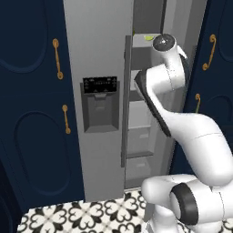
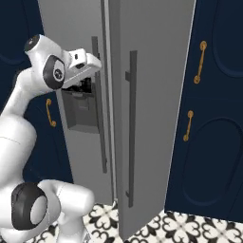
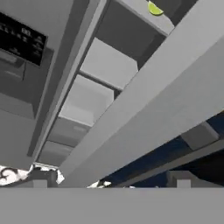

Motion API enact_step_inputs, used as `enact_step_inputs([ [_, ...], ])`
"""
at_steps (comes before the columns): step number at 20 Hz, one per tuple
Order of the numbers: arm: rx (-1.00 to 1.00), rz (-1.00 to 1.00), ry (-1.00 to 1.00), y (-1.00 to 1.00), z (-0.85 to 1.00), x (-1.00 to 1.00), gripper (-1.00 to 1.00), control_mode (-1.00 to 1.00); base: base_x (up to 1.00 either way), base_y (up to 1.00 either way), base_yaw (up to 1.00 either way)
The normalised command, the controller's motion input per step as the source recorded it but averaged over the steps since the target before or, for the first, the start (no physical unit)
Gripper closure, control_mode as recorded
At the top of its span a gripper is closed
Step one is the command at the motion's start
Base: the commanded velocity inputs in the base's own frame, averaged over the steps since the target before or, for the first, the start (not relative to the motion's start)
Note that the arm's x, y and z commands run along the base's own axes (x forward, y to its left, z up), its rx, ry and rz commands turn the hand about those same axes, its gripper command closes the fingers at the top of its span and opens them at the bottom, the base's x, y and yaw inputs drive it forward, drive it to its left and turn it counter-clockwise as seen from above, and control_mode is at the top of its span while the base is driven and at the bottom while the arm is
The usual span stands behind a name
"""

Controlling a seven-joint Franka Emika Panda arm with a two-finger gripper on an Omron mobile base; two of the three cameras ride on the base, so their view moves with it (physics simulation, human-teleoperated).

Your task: Grab a lemon wedge from the fridge and one ice cube from the ice bowl, and put them in the glass of lemonade.

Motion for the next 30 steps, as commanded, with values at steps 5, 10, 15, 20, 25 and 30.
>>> enact_step_inputs([
  [5, -0.49, -0.31, 0.23, 0.56, -0.3, 0.96, -1.0, -1.0, 0.0, 0.0, 0.0],
  [10, -0.24, -0.06, 0.17, -0.09, -0.45, 0.98, -1.0, -1.0, 0.0, 0.0, 0.0],
  [15, -0.05, 0.0, 0.14, -0.74, -0.45, 0.63, -1.0, -1.0, 0.0, 0.0, 0.0],
  [20, -0.05, 0.0, 0.07, -0.65, -0.17, 0.02, -1.0, -1.0, 0.0, 0.0, 0.0],
  [25, -0.08, 0.2, 0.08, 0.0, -0.02, 0.24, -1.0, -1.0, 0.0, 0.0, 0.0],
  [30, -0.07, 0.2, 0.08, -0.09, -0.09, 0.36, -1.0, -1.0, 0.0, 0.0, 0.0],
])
